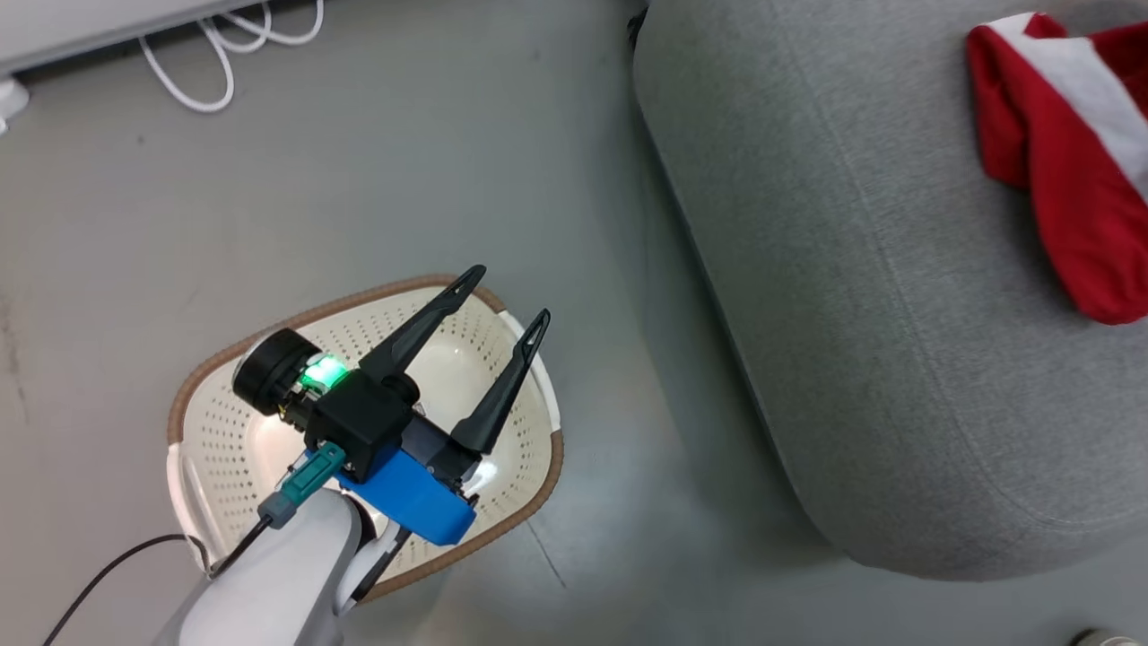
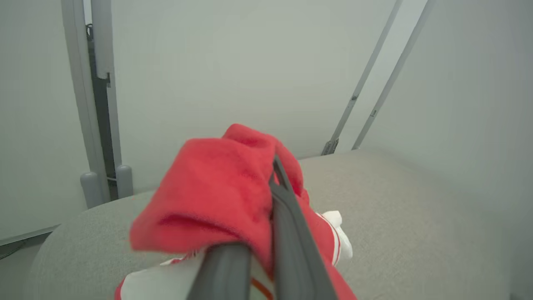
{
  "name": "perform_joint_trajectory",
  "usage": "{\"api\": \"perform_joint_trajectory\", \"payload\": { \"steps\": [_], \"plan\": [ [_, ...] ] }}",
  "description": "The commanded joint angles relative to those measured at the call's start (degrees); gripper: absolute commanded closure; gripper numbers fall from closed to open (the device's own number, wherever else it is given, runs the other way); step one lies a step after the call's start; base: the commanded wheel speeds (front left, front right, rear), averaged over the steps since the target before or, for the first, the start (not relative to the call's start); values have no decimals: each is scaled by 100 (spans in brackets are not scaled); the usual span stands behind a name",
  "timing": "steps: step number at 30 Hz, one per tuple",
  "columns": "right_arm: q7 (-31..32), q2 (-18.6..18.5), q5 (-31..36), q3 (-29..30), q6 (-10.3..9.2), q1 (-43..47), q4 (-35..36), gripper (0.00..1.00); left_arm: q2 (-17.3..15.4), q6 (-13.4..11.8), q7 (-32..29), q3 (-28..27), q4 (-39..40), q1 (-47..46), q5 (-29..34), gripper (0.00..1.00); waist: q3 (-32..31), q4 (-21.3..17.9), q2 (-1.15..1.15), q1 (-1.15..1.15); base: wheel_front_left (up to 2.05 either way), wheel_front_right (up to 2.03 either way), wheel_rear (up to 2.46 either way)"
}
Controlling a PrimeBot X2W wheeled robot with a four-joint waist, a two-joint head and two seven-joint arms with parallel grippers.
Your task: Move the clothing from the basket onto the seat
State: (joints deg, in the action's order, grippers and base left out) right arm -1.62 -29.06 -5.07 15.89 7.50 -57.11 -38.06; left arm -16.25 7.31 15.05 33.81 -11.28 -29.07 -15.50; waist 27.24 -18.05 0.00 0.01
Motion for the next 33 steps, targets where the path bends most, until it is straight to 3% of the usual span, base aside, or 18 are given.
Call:
{"api": "perform_joint_trajectory", "payload": {
  "steps": [1,7,13,14,15,16,17,26,33],
  "plan": [
    [-135,180,22,185,-2,215,-144,100,-85,21,19,44,19,-192,5,0,554,403,0,-1,0,0,0],
    [-470,527,101,462,-3,558,-807,100,-93,21,19,152,0,-408,-18,0,665,528,0,-1,0,0,0],
    [-766,636,252,441,-3,510,-1219,98,-10,21,19,67,-47,-335,-52,0,547,587,0,-1,0,0,0],
    [-794,649,259,406,-2,507,-1271,62,-2,21,19,60,-62,-293,-60,0,498,594,0,-1,0,0,0],
    [-828,668,258,345,-2,512,-1306,35,5,21,19,53,-76,-260,-62,0,451,603,0,-1,0,0,0],
    [-851,675,254,292,-2,546,-1336,11,30,21,19,30,-99,-225,-68,0,379,618,0,-1,0,0,0],
    [-864,656,237,261,-2,594,-1360,0,61,21,19,6,-114,-187,-85,0,316,635,0,-1,0,0,0],
    [-776,779,283,-445,-3,1275,-1122,0,403,21,19,-353,-258,365,-235,0,-513,786,0,-1,0,0,0],
    [-796,965,214,-775,-2,2418,-96,0,744,21,19,-778,-418,1084,-342,0,-1634,1201,0,-1,0,0,0]
  ]
}}
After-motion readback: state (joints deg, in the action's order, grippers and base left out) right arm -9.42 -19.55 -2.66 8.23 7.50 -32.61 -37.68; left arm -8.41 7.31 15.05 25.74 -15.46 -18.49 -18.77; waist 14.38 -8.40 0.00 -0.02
